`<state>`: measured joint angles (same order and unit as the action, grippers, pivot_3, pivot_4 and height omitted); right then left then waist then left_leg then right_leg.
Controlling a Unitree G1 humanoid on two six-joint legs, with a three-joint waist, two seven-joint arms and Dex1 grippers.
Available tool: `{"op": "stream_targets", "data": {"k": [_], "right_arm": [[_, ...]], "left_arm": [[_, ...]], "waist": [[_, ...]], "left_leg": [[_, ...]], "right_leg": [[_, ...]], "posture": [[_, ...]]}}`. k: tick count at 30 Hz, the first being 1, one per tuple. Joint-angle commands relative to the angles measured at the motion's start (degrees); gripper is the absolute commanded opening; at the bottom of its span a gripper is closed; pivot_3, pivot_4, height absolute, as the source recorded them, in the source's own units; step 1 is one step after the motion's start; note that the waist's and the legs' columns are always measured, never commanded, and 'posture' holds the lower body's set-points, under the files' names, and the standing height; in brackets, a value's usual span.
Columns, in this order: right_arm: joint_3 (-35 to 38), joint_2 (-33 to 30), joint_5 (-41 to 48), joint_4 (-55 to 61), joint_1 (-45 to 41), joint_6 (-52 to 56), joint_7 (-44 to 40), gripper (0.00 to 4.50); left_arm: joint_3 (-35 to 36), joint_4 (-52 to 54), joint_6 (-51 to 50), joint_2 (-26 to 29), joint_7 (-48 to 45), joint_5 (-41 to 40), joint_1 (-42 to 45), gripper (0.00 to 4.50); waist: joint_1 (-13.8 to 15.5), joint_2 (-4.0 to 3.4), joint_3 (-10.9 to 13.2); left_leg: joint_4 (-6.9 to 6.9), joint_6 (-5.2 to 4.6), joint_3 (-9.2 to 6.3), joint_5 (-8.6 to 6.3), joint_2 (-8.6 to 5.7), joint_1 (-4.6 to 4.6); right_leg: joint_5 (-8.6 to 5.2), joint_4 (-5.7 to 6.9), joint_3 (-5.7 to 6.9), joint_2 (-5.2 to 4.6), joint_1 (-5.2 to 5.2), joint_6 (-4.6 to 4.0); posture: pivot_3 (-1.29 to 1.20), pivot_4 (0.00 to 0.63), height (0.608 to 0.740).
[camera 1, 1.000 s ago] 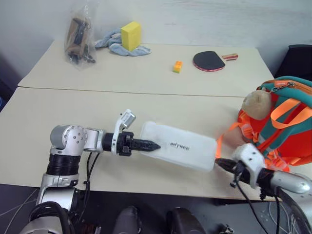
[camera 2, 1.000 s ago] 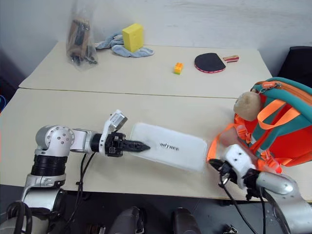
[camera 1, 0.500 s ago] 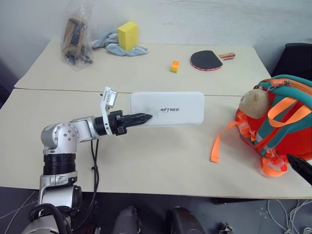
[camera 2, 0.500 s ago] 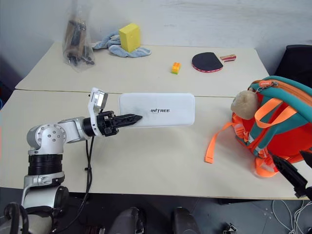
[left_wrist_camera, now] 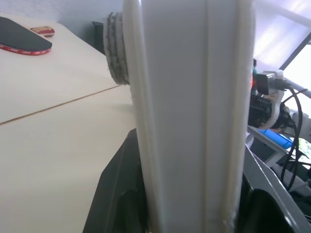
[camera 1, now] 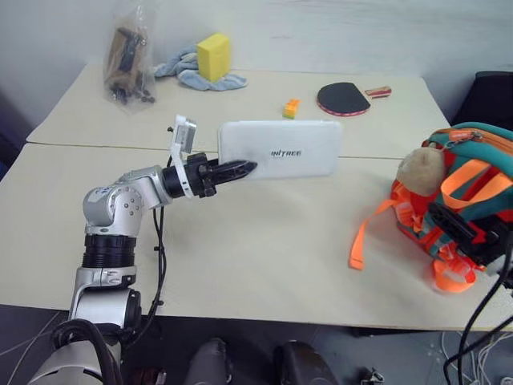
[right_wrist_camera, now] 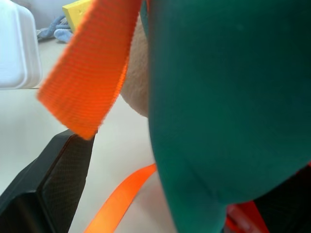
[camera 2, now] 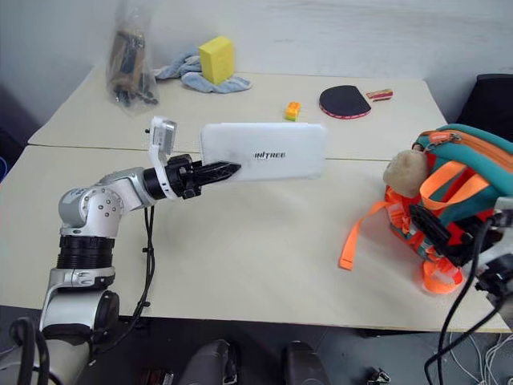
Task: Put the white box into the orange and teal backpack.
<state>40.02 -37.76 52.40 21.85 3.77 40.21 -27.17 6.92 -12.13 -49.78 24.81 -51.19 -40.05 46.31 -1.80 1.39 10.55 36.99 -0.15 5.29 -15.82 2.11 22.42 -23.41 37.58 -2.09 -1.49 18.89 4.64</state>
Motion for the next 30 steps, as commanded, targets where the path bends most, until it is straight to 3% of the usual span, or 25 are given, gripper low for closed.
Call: {"op": "stream_targets", "data": {"k": [1, 10, 13, 19, 22, 30], "right_arm": [[-1.9, -0.3, -1.5, -1.3, -2.5, -2.1, -0.4, 3.89], [-5.3, -6.5, 4.4, 3.3, -3.4, 1.1, -12.0, 0.75], [-8.3, -9.0, 7.2, 6.0, -5.1, 2.8, -15.3, 0.00], [-14.5, -13.3, 12.6, 10.1, -11.6, 6.8, -18.7, 0.00], [-15.1, -16.2, 17.6, 12.1, -13.9, 9.3, -20.5, 0.00], [-4.6, -24.1, 38.1, 13.7, -9.7, 16.0, -23.4, 0.00]], "left_arm": [[2.2, -1.5, 3.1, -0.5, 2.1, 0.9, 2.8, 1.42], [3.9, -3.3, 4.7, -0.2, 4.5, 1.7, 4.3, 1.42], [4.1, -4.4, 5.3, 0.5, 4.3, 2.0, 5.2, 1.42], [1.7, -1.8, 7.0, 3.4, -4.5, 1.4, 5.7, 1.42], [2.1, -3.6, 7.1, 5.2, -8.6, 1.0, 8.0, 1.42], [3.8, -9.8, 7.5, 9.7, -17.7, 0.4, 13.6, 1.42]], "waist": [[0.0, 0.00, 0.0], [0.1, -0.02, 0.0], [0.0, -0.01, 0.0], [0.1, -0.02, 0.1], [0.3, -0.02, 0.1], [0.3, 0.00, 0.1]], "left_leg": [[0.01, 0.00, 0.01, 0.01, 0.01, 0.00], [0.02, -0.01, 0.00, 0.02, 0.01, 0.02], [0.01, 0.01, -0.01, 0.04, 0.06, 0.01], [0.00, 0.03, -0.01, 0.04, 0.08, 0.08], [0.15, 0.02, -0.03, 0.07, 0.08, 0.62], [0.14, -0.08, -0.06, 0.06, 0.08, 0.90]], "right_leg": [[0.00, 0.02, -0.01, 0.00, 0.02, 0.00], [0.00, 0.05, 0.02, -0.02, 0.03, 0.00], [0.00, 0.08, 0.03, 0.03, 0.04, 0.00], [0.00, 0.04, 0.04, 0.02, 0.10, 0.00], [0.00, 0.18, 0.07, 0.01, 0.69, -0.01], [0.00, 0.21, 0.13, -0.01, 0.87, -0.01]], "posture": [[0.00, 0.150, 0.740], [0.00, 0.150, 0.740], [0.00, 0.150, 0.740], [0.00, 0.150, 0.740], [0.00, 0.150, 0.740], [0.00, 0.150, 0.740]]}}
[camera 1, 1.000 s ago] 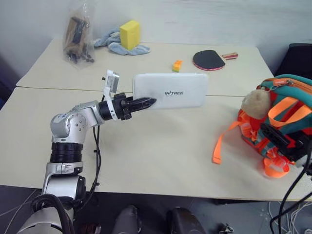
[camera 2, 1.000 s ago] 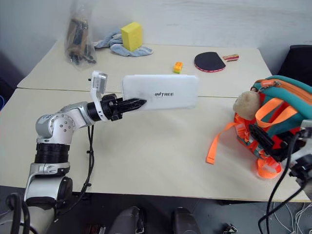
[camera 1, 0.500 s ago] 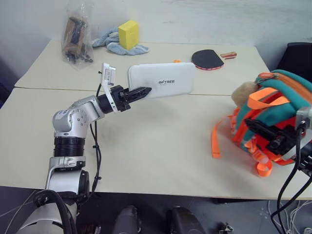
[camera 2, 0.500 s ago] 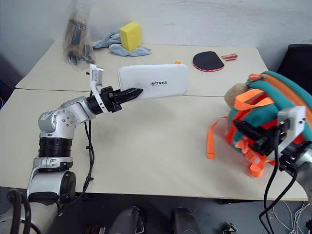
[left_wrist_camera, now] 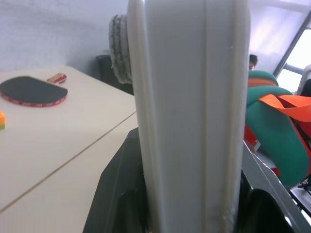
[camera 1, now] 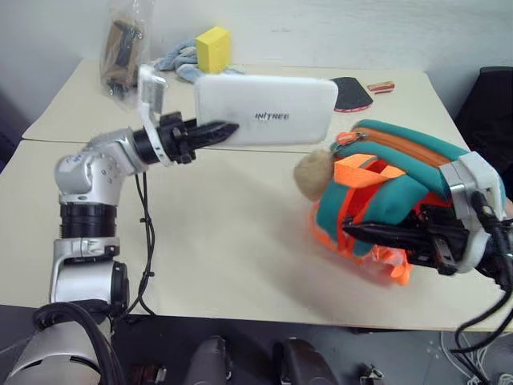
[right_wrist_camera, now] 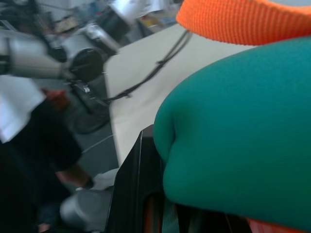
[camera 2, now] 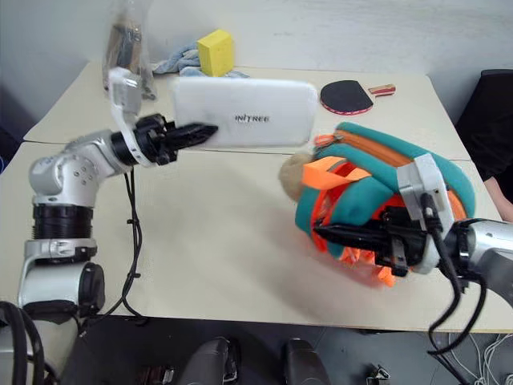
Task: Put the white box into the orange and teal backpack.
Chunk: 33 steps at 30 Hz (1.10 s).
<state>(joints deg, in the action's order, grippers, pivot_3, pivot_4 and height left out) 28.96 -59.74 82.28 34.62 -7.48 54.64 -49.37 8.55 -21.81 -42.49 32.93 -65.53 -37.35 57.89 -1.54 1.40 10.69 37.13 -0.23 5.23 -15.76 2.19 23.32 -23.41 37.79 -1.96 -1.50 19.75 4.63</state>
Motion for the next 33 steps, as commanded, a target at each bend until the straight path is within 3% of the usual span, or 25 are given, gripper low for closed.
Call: {"op": "stream_targets", "data": {"k": [1, 5, 10, 24, 33], "right_arm": [[8.8, -2.9, 10.7, 0.4, 2.8, 2.5, -1.5, 0.00], [18.0, -5.6, 17.7, -3.1, 7.6, 6.8, -2.4, 0.00], [21.4, -4.8, 12.0, -3.5, 13.1, 9.1, -5.3, 0.00], [21.1, -4.8, 2.3, -5.3, 16.9, 8.4, -12.3, 0.00], [15.4, -4.0, -0.6, -4.5, 14.7, 6.3, -11.5, 0.00]], "left_arm": [[2.4, -0.3, 0.1, 2.0, -4.4, -2.6, 2.4, 1.42], [2.1, 0.8, -1.9, 3.1, -9.3, -4.5, 2.6, 1.42], [-0.8, 3.3, -1.6, 4.6, -16.1, -3.7, 0.3, 1.42], [-11.6, -11.3, 16.5, 1.0, -26.9, 8.7, 8.8, 1.42], [-23.0, -17.5, 23.4, 3.0, -27.0, 5.3, 14.9, 1.42]], "waist": [[0.0, 0.03, 0.0], [0.0, 0.14, 0.1], [0.0, 0.23, 0.1], [0.6, 0.24, 0.1], [1.2, 0.26, 0.1]], "left_leg": [[0.00, -0.02, 0.00, -0.01, 0.00, 0.01], [0.06, -0.04, -0.03, -0.02, 0.00, 0.01], [0.11, -0.06, -0.03, 0.00, -0.01, -0.02], [0.16, -0.12, -0.04, 0.05, -0.05, -0.04], [0.19, -0.12, -0.03, 0.04, -0.04, -0.04]], "right_leg": [[0.00, 0.01, 0.01, -0.01, -0.03, 0.00], [0.00, -0.02, 0.03, -0.02, -0.04, 0.00], [0.00, -0.05, 0.02, -0.02, -0.06, 0.00], [0.01, -0.03, 0.01, -0.03, -0.10, 0.02], [0.01, 0.03, -0.01, -0.03, -0.06, 0.02]], "posture": [[0.00, 0.150, 0.740], [0.00, 0.150, 0.740], [0.00, 0.150, 0.740], [0.00, 0.150, 0.740], [0.00, 0.150, 0.740]]}}
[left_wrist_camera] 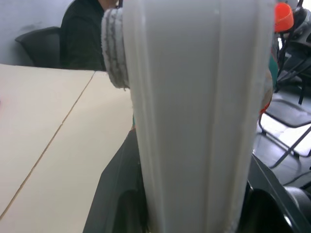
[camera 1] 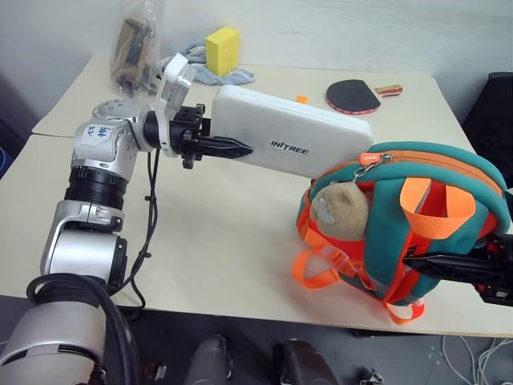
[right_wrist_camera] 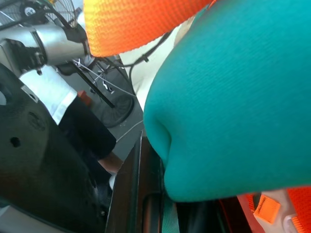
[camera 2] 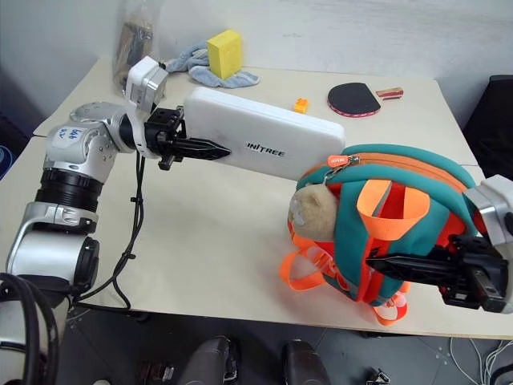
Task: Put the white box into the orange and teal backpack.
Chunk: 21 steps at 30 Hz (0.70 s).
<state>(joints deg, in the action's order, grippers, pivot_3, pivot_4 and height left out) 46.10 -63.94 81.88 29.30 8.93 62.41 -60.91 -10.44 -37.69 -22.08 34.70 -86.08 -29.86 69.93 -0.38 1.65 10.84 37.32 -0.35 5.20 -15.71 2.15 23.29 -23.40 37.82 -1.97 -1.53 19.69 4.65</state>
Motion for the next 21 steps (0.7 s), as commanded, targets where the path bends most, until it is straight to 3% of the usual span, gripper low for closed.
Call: {"op": "stream_targets", "data": {"k": [1, 9, 14, 17, 21], "right_arm": [[-2.3, 0.0, -0.4, 0.5, -2.1, -1.5, 0.0, 0.00], [-3.2, -2.1, -2.7, -1.3, -3.4, -0.6, -2.4, 0.00], [-2.6, -2.0, -2.9, -1.3, -3.5, -0.2, -2.3, 0.00], [-2.8, -1.5, -2.5, -1.3, -4.0, -0.2, -1.2, 0.00], [-3.3, -1.0, -2.5, -0.8, -4.3, -0.4, -0.2, 0.00]], "left_arm": [[-5.8, -1.7, 3.5, 1.9, -6.4, -3.1, 3.3, 1.42], [-15.2, -3.4, 5.5, 7.2, -6.4, -11.9, 9.1, 1.42], [-16.0, -7.6, 5.2, 8.2, -6.4, -14.5, 12.1, 1.42], [-16.6, -7.0, 2.7, 8.5, -6.4, -17.2, 11.8, 1.42], [-23.1, -2.5, 7.7, 8.4, -6.4, -16.4, 8.1, 1.42]], "waist": [[0.0, 0.00, 0.0], [0.0, 0.00, 0.0], [-0.1, 0.00, 0.0], [-0.1, 0.00, 0.0], [-0.4, 0.00, 0.0]], "left_leg": [[0.04, 0.00, 0.00, 0.00, 0.00, -0.01], [0.01, -0.02, -0.01, 0.00, 0.00, 0.02], [0.04, -0.04, -0.01, 0.01, 0.00, 0.01], [0.05, -0.04, -0.01, 0.01, 0.00, 0.02], [0.02, -0.04, -0.01, 0.01, 0.00, 0.02]], "right_leg": [[0.00, 0.03, -0.01, 0.00, 0.00, 0.00], [0.00, 0.02, 0.00, -0.02, 0.03, 0.00], [0.00, 0.06, 0.00, -0.02, 0.03, 0.00], [0.00, 0.08, 0.00, -0.02, 0.03, -0.01], [0.00, 0.05, 0.00, -0.04, 0.04, 0.00]], "posture": [[0.00, 0.150, 0.740], [0.00, 0.150, 0.740], [0.00, 0.150, 0.740], [0.00, 0.150, 0.740], [0.00, 0.150, 0.740]]}}
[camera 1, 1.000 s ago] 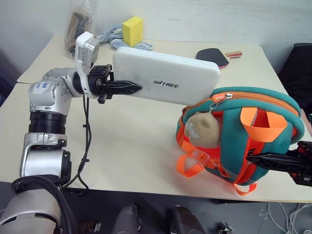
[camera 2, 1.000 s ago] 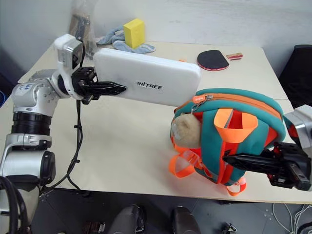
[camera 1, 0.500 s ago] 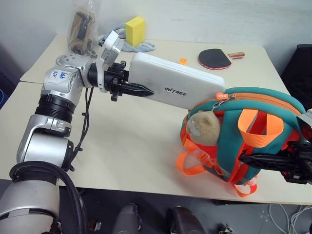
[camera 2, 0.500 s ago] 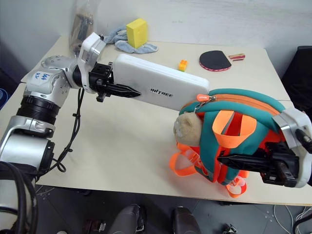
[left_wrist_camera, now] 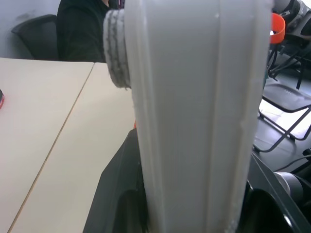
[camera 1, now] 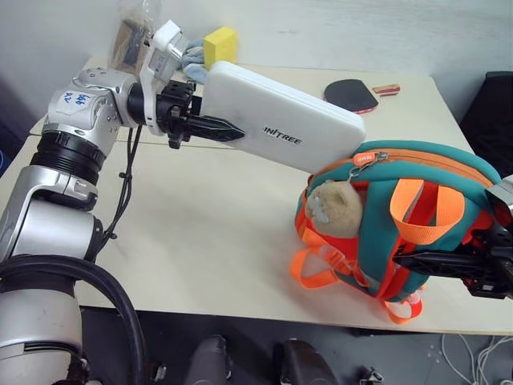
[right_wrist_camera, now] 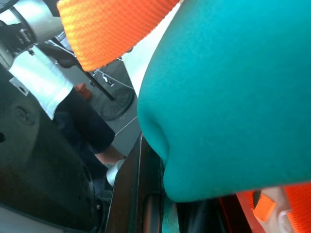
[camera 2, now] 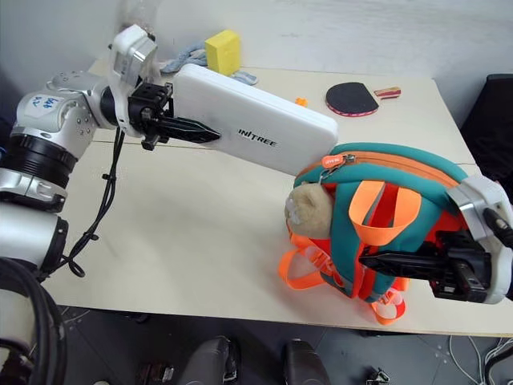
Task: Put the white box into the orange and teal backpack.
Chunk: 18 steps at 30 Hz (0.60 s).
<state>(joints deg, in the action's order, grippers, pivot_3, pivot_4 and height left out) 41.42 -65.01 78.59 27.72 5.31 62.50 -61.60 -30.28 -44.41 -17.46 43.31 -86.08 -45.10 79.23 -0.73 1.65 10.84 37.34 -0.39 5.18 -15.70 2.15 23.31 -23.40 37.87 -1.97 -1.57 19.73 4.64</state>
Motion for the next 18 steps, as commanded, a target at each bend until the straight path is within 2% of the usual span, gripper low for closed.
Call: {"op": "stream_targets", "data": {"k": [1, 5, 11, 18], "right_arm": [[1.2, 0.1, 0.7, 0.8, -0.7, -0.5, 0.7, 0.00], [-0.2, 0.1, -0.3, 1.0, -1.5, -1.2, 1.1, 0.00], [-1.6, 0.5, -1.4, 1.4, -2.5, -1.9, 1.7, 0.00], [-2.1, 1.0, -4.1, 1.8, -1.5, -3.2, 1.2, 0.00]], "left_arm": [[-4.6, 4.6, 4.4, -0.5, -6.4, -0.7, -1.6, 1.42], [-9.2, 1.9, 15.2, -4.1, -6.4, 5.4, -1.9, 1.42], [-7.0, -5.1, 24.9, -11.3, -6.4, 12.0, -0.5, 1.42], [-3.7, -11.3, 24.3, -11.4, -6.4, 13.1, 2.9, 1.42]], "waist": [[0.0, 0.00, 0.0], [0.1, 0.00, 0.0], [0.4, 0.00, 0.0], [0.2, 0.01, 0.0]], "left_leg": [[0.00, 0.00, 0.00, 0.00, 0.00, -0.01], [0.10, -0.01, -0.02, 0.00, 0.00, 0.00], [0.20, -0.07, -0.01, -0.04, -0.01, 0.02], [0.21, -0.07, -0.01, -0.03, -0.01, 0.06]], "right_leg": [[0.00, 0.00, 0.00, 0.00, -0.01, 0.00], [0.00, 0.03, 0.01, 0.00, -0.03, 0.00], [0.00, 0.02, 0.01, 0.00, -0.06, 0.00], [0.00, 0.09, 0.00, 0.02, 0.01, 0.00]], "posture": [[0.00, 0.150, 0.740], [0.00, 0.150, 0.740], [0.00, 0.150, 0.740], [0.00, 0.150, 0.740]]}}
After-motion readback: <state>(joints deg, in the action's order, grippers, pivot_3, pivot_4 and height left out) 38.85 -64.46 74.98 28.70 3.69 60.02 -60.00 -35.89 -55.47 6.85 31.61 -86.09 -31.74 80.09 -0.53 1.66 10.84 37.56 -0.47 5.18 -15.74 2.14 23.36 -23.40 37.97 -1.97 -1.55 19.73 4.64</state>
